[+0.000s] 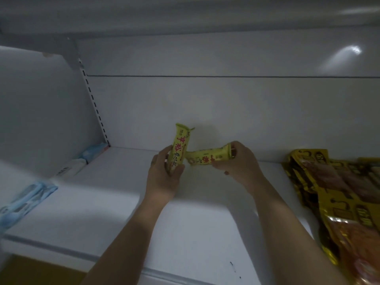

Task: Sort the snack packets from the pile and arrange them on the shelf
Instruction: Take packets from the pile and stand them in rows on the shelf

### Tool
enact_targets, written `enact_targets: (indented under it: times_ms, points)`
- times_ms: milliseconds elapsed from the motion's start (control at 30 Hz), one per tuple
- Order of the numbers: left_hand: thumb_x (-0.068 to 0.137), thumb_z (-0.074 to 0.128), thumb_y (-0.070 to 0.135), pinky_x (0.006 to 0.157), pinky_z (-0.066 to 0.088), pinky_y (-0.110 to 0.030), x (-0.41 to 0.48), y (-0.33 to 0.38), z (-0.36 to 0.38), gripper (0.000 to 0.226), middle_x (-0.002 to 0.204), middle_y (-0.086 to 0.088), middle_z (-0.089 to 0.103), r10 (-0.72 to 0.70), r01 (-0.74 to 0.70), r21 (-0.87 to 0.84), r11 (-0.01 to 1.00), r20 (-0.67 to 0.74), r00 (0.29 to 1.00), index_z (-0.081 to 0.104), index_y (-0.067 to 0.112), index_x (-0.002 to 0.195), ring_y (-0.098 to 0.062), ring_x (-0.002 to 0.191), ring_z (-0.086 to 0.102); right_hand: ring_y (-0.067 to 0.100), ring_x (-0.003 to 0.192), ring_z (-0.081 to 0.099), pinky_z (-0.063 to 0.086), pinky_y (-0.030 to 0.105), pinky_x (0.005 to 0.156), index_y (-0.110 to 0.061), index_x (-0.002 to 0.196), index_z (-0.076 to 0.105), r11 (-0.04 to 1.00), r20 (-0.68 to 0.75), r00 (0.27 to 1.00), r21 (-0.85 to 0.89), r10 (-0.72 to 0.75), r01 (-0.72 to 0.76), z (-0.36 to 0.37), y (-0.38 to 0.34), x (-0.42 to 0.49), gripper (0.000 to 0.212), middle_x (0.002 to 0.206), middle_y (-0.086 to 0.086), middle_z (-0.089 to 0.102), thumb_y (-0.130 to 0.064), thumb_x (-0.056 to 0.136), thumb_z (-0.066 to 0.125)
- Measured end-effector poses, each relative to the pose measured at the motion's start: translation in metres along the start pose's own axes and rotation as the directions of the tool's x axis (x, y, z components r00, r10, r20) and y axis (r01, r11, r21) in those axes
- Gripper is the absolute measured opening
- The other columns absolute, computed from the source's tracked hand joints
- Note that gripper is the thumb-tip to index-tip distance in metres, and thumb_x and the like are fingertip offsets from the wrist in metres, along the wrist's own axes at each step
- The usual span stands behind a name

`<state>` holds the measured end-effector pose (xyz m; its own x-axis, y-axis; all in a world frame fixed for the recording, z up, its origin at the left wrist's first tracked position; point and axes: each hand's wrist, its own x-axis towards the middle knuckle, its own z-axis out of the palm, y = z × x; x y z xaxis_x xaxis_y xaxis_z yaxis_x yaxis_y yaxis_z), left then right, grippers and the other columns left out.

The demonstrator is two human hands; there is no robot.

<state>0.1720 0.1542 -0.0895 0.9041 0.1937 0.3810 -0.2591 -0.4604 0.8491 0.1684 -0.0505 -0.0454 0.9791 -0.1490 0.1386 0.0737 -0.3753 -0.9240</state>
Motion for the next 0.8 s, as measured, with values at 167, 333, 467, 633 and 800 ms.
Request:
enact_targets:
  times_ms: [167,333,467,633,800]
  points:
    - [0.083,0.074,0.027,0.086,0.055,-0.039,-0.001,0.000,0.001,0.056,0.119,0.000,0.059,0.062,-0.062,-0.037,0.997,-0.006,0.998,0.052,0.040,0.133,-0.008,0.094,0.062,0.014,0.070,0.064,0.051,0.032,0.067,-0.018,0.091,0.069,0.947,-0.133,0.991,0.318,0.008,0.035,-0.003,-0.007,0.002,0.021,0.077,0.000,0.070,-0.025,0.075,0.081]
    - [0.087,0.071,0.029,0.083,0.055,-0.038,-0.008,0.008,0.008,0.059,0.112,0.014,0.054,0.092,-0.084,-0.091,0.992,0.082,0.992,0.044,0.063,0.127,-0.004,0.091,0.060,0.015,0.071,0.070,0.056,0.028,0.059,-0.014,0.118,0.051,0.823,-0.148,0.983,0.567,0.109,-0.006,0.000,-0.006,0.002,0.039,0.082,0.006,0.071,-0.016,0.086,0.073]
    - [0.096,0.059,0.023,0.088,0.054,-0.037,-0.014,0.009,0.016,0.049,0.110,0.007,0.051,0.104,-0.092,-0.067,0.994,0.206,0.973,0.048,0.049,0.136,-0.004,0.087,0.058,0.021,0.070,0.071,0.060,0.038,0.060,-0.020,0.102,0.050,0.889,-0.189,0.967,0.452,0.171,-0.069,0.015,0.010,0.005,0.038,0.087,0.013,0.070,-0.025,0.080,0.080]
    - [0.093,0.053,0.036,0.089,0.052,-0.026,-0.012,0.002,0.018,0.052,0.113,0.002,0.052,0.001,-0.001,0.000,1.000,0.353,0.936,0.044,0.041,0.144,-0.003,0.094,0.059,0.021,0.091,0.069,0.057,0.044,0.085,-0.022,0.096,0.060,0.971,-0.086,0.979,0.173,0.183,-0.166,0.035,0.026,0.008,0.038,0.099,0.004,0.070,-0.028,0.070,0.087]
    - [0.100,0.052,0.015,0.075,0.051,-0.011,-0.008,0.005,0.014,0.050,0.128,-0.001,0.047,-0.085,0.121,-0.092,0.988,0.328,0.941,0.042,0.030,0.146,-0.004,0.092,0.062,0.024,0.112,0.063,0.052,0.047,0.097,-0.014,0.132,0.053,0.955,0.238,0.953,0.182,0.188,-0.234,0.032,0.024,0.004,0.083,0.123,0.008,0.064,0.003,0.059,0.089]
